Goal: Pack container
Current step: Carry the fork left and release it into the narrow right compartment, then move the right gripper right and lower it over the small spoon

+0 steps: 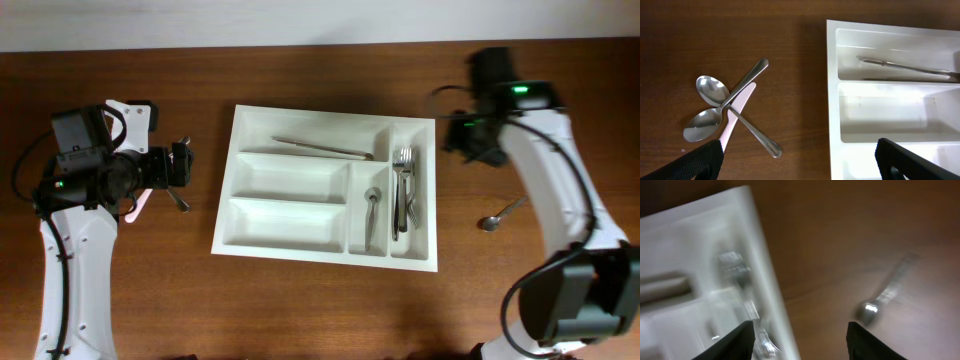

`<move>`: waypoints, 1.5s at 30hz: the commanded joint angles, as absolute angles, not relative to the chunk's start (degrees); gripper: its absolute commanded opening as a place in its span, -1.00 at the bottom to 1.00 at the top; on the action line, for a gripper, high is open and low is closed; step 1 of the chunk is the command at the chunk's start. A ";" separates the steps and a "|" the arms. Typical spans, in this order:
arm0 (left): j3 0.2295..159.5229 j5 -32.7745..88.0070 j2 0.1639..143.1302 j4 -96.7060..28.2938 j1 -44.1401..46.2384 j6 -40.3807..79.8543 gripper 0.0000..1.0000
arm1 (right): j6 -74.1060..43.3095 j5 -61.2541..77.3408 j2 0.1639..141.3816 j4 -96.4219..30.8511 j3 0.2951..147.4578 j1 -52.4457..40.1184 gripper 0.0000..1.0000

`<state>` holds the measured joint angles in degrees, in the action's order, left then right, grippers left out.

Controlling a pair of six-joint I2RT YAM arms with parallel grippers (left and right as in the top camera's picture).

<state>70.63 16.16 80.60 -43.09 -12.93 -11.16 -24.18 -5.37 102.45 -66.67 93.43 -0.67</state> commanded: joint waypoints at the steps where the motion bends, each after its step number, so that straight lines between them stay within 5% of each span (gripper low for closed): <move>1: 71.50 17.17 80.77 -42.96 -13.08 -12.10 0.98 | -27.94 -7.84 102.06 -69.21 92.20 5.41 0.19; 7: 71.50 17.17 80.77 -42.96 -13.08 -12.10 0.98 | -27.97 -7.55 102.06 -67.51 83.53 13.37 0.00; 20: 71.50 17.17 80.77 -42.94 -13.08 -12.10 0.98 | -32.05 -4.49 102.06 -51.53 63.79 19.53 0.00; 26: 71.50 17.17 80.77 -42.96 -13.08 -12.10 0.98 | -32.08 -0.51 102.10 -45.95 60.55 19.51 -0.19; 45: 71.50 17.17 80.77 -42.94 -13.08 -12.10 0.98 | -34.61 3.95 102.61 -43.20 58.08 19.46 -0.18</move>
<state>70.63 16.16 80.60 -43.09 -12.95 -11.16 -34.09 2.76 102.32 -43.00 59.05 19.51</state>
